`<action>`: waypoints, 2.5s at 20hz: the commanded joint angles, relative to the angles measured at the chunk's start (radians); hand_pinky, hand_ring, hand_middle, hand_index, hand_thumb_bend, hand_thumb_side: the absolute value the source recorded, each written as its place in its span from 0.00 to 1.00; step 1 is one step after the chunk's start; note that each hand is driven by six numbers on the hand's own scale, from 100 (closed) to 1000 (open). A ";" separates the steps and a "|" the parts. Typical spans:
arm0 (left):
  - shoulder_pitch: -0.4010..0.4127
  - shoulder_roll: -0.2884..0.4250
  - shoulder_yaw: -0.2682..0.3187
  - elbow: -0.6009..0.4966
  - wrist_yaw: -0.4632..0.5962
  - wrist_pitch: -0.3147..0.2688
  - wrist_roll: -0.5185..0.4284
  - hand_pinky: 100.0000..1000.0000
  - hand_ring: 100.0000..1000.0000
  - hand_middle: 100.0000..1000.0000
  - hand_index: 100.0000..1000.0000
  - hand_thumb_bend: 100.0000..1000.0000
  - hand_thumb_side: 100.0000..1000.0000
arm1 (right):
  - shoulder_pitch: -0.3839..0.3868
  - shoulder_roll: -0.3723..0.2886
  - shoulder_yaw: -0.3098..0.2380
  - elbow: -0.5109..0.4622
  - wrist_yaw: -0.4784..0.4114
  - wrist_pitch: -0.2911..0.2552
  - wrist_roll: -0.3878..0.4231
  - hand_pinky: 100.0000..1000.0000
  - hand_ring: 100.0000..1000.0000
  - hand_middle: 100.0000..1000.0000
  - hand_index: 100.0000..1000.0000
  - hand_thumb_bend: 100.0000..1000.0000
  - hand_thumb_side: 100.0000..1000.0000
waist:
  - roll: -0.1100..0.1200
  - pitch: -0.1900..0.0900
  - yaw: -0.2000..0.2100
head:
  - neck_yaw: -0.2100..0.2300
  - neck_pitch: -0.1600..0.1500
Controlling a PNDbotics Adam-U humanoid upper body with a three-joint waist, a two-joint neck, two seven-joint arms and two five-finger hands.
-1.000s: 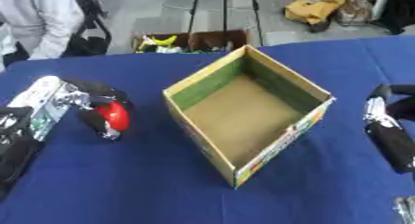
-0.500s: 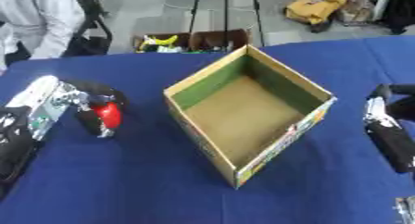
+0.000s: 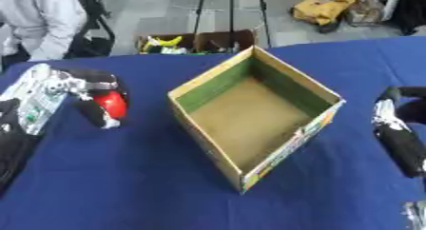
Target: Pick up objects on the table and place them in the box.
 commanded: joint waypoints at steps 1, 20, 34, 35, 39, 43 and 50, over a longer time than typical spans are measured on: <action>-0.019 0.035 0.024 -0.070 0.027 0.010 -0.002 0.10 0.53 0.66 0.64 0.00 0.13 | -0.004 -0.007 -0.003 -0.021 -0.003 0.001 -0.002 0.61 0.39 0.35 0.61 0.06 0.33 | -0.003 -0.022 -0.001 | -0.002 0.000; -0.046 -0.209 -0.048 -0.337 0.078 0.123 0.346 0.02 0.46 0.58 0.59 0.00 0.11 | -0.020 0.002 -0.002 -0.021 -0.010 -0.007 -0.011 0.61 0.39 0.35 0.61 0.06 0.32 | -0.007 -0.018 -0.020 | 0.020 -0.030; -0.072 -0.403 -0.101 -0.219 -0.326 -0.013 0.468 0.04 0.49 0.60 0.56 0.00 0.03 | -0.048 0.004 0.001 -0.021 -0.023 -0.007 -0.040 0.60 0.39 0.36 0.61 0.06 0.31 | 0.002 0.017 -0.068 | 0.068 -0.062; -0.074 -0.411 -0.100 -0.209 -0.355 -0.022 0.476 0.04 0.50 0.61 0.56 0.00 0.02 | -0.051 0.005 0.002 -0.021 -0.026 -0.005 -0.047 0.60 0.39 0.36 0.61 0.06 0.31 | 0.003 0.021 -0.074 | 0.071 -0.065; -0.076 -0.432 -0.087 -0.155 -0.462 -0.043 0.527 0.04 0.50 0.61 0.56 0.00 0.01 | -0.059 0.006 0.007 -0.021 -0.034 -0.004 -0.063 0.60 0.39 0.36 0.61 0.06 0.31 | 0.005 0.030 -0.091 | 0.077 -0.068; -0.072 -0.446 -0.080 -0.099 -0.523 -0.058 0.571 0.03 0.50 0.61 0.56 0.00 0.00 | -0.061 0.007 0.009 -0.021 -0.036 -0.005 -0.066 0.60 0.39 0.35 0.61 0.06 0.31 | 0.008 0.037 -0.105 | 0.079 -0.070; -0.052 -0.476 -0.059 -0.016 -0.588 -0.062 0.604 0.03 0.51 0.62 0.57 0.00 0.00 | -0.070 0.011 0.009 -0.021 -0.038 -0.008 -0.067 0.60 0.39 0.35 0.60 0.06 0.30 | 0.006 0.047 -0.116 | 0.068 -0.065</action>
